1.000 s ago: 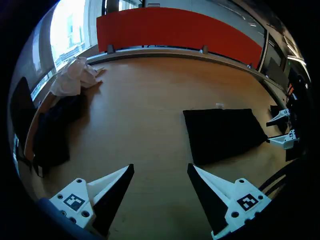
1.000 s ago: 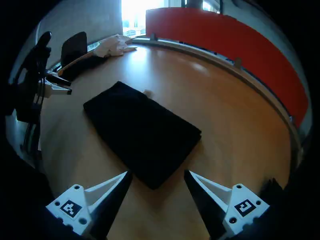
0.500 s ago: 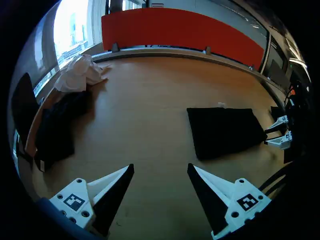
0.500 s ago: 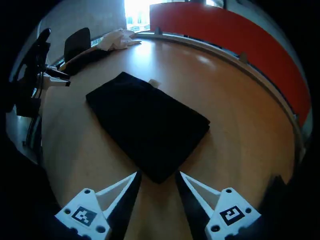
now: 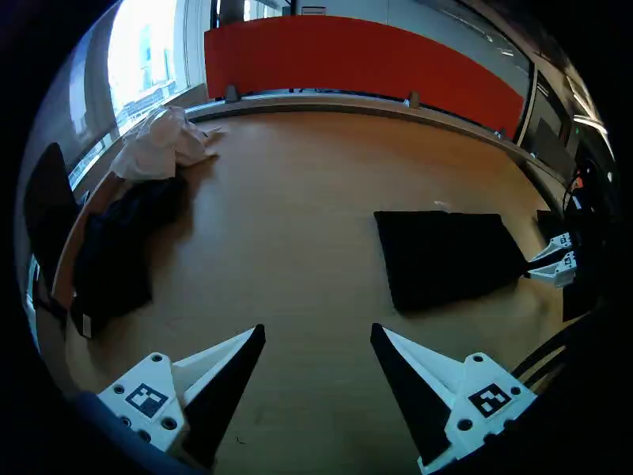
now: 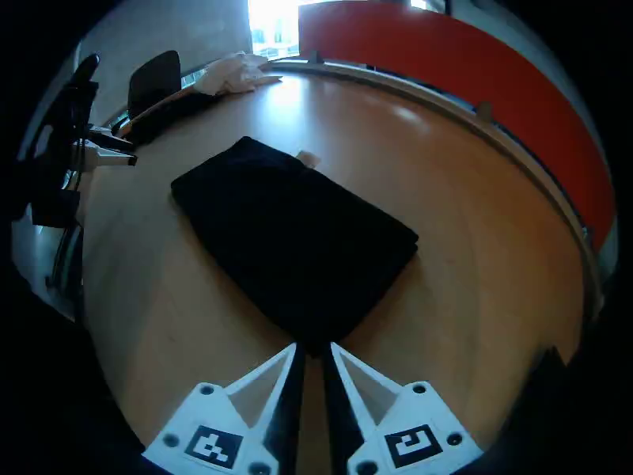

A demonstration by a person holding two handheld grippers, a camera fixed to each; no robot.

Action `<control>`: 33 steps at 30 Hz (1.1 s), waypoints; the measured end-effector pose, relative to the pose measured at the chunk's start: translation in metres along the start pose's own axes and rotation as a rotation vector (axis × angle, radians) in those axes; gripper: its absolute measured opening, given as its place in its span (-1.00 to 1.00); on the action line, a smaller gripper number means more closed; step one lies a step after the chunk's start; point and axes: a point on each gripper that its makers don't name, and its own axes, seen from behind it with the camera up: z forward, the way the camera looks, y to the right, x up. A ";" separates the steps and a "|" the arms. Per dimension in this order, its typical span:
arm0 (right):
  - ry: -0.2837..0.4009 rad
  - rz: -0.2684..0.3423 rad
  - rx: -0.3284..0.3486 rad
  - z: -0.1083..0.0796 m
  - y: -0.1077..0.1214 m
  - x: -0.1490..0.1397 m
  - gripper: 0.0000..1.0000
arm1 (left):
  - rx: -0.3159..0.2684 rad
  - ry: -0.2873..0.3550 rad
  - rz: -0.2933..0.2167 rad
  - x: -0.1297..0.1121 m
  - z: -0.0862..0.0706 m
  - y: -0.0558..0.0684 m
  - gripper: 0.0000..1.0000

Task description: Fold towel

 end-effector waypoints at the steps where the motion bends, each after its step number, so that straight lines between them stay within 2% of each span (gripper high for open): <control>1: 0.002 -0.001 -0.005 0.000 0.001 0.001 -0.86 | 0.000 0.000 0.001 0.000 0.000 0.000 1.00; 2: 0.004 -0.001 -0.009 0.000 0.002 0.001 -0.91 | 0.000 0.000 0.001 0.000 0.000 -0.001 1.00; 8: 0.020 0.000 -0.016 -0.003 0.002 0.007 -0.90 | 0.003 -0.001 0.003 0.000 0.000 -0.003 1.00; 14: 0.051 -0.009 -0.046 -0.015 0.010 0.022 -0.89 | 0.008 0.003 0.005 0.003 0.000 -0.007 1.00; 26: 0.142 -0.081 -0.127 -0.061 0.029 0.073 -0.88 | 0.010 0.011 0.006 0.010 0.000 -0.008 0.99; 33: 0.185 -0.115 -0.148 -0.085 0.034 0.098 -0.87 | 0.010 0.016 0.007 0.014 0.001 -0.008 0.99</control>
